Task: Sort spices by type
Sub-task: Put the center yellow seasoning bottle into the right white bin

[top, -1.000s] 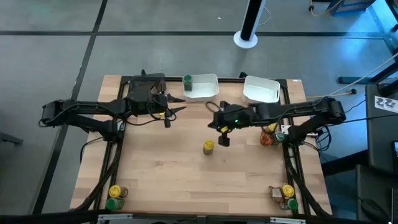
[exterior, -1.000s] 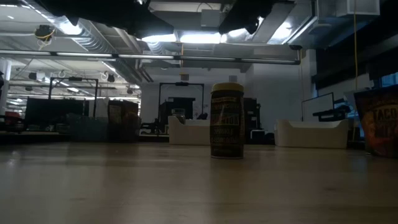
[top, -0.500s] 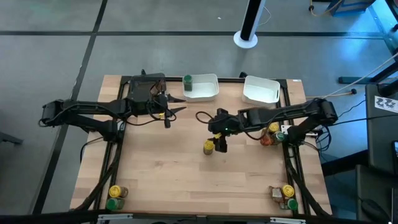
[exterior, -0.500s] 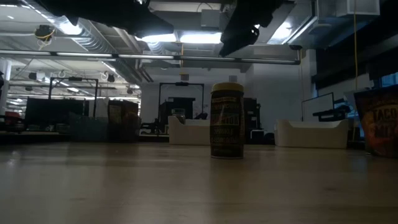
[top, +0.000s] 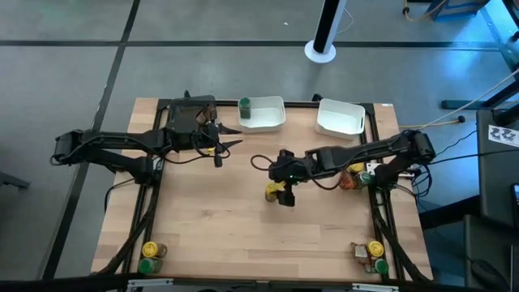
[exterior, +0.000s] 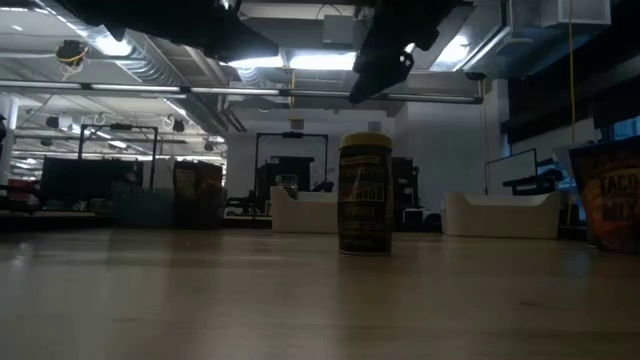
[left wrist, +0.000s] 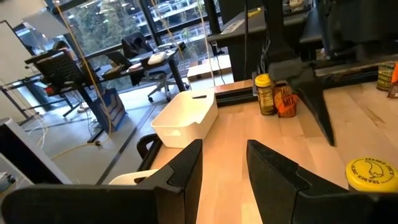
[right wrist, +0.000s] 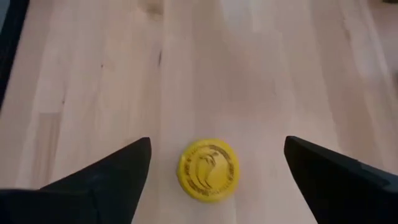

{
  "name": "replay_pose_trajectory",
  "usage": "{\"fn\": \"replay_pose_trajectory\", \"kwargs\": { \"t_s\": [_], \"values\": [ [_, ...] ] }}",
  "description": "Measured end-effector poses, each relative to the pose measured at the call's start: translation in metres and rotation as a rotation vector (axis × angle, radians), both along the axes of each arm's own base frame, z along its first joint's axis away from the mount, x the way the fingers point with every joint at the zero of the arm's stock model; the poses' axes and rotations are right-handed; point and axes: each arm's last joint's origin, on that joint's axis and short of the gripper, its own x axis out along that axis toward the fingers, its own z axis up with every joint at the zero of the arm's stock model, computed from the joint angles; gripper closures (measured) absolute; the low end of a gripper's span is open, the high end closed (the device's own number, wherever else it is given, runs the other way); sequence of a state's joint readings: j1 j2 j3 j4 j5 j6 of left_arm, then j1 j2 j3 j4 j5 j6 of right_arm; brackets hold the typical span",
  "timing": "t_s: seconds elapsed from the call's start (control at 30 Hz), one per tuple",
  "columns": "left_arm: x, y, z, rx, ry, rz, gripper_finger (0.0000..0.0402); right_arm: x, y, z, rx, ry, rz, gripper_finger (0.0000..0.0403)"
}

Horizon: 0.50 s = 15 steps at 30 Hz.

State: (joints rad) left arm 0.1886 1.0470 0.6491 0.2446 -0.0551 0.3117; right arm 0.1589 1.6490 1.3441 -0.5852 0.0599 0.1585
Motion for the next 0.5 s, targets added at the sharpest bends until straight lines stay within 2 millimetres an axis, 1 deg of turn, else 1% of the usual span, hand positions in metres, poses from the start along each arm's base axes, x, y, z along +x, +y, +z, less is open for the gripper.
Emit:
{"fn": "replay_pose_trajectory", "kwargs": {
  "t_s": [0.33, 0.5],
  "values": [
    [0.0, 0.0, 0.0, 0.002, 0.003, 0.0, 0.0288, 0.015, 0.003, -0.037, 0.002, 0.124, 0.011, 0.0043],
    [0.0, 0.0, 0.0, 0.002, 0.004, 0.0, 0.0288, 0.018, 0.003, -0.044, 0.0, 0.141, 0.01, 0.0043]
  ]
}}
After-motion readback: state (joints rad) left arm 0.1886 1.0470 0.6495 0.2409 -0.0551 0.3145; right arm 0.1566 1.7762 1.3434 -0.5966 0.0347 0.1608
